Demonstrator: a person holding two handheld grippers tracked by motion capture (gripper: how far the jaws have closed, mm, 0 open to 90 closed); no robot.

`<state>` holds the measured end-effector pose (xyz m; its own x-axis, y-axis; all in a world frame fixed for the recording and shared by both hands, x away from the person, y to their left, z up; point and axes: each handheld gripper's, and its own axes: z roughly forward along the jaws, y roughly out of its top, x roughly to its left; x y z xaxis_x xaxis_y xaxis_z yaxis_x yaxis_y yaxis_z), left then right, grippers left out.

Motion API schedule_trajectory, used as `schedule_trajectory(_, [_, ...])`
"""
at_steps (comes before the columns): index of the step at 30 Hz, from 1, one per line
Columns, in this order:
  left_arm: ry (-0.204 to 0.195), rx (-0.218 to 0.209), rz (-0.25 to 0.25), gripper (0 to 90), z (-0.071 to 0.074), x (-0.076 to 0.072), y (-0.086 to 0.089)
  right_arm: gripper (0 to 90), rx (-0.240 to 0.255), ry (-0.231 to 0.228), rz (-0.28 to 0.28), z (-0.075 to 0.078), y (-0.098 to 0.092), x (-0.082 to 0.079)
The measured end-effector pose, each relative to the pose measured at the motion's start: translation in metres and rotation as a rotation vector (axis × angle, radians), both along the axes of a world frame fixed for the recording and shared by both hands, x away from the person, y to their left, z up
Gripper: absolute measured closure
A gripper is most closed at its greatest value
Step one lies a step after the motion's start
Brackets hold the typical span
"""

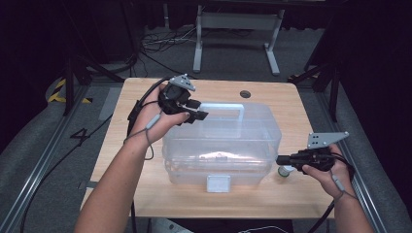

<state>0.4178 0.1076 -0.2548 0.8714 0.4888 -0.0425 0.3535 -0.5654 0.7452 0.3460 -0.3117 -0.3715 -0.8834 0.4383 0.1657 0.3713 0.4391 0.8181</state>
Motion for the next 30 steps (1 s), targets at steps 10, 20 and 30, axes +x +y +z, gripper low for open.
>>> schedule_trajectory(10, [-0.040, -0.064, 0.023, 61.4, 0.015, -0.021, 0.022, 90.0, 0.052, -0.038, -0.036, 0.008, -0.001, 0.001])
schedule_trajectory(20, [-0.032, -0.080, 0.036, 81.6, 0.023, -0.041, 0.040, 90.0, 0.073, -0.088, -0.090, 0.016, 0.003, 0.005])
schedule_trajectory(30, [-0.032, -0.079, 0.034, 88.5, 0.016, -0.064, 0.047, 90.0, 0.126, -0.123, -0.135, 0.027, 0.002, 0.015])
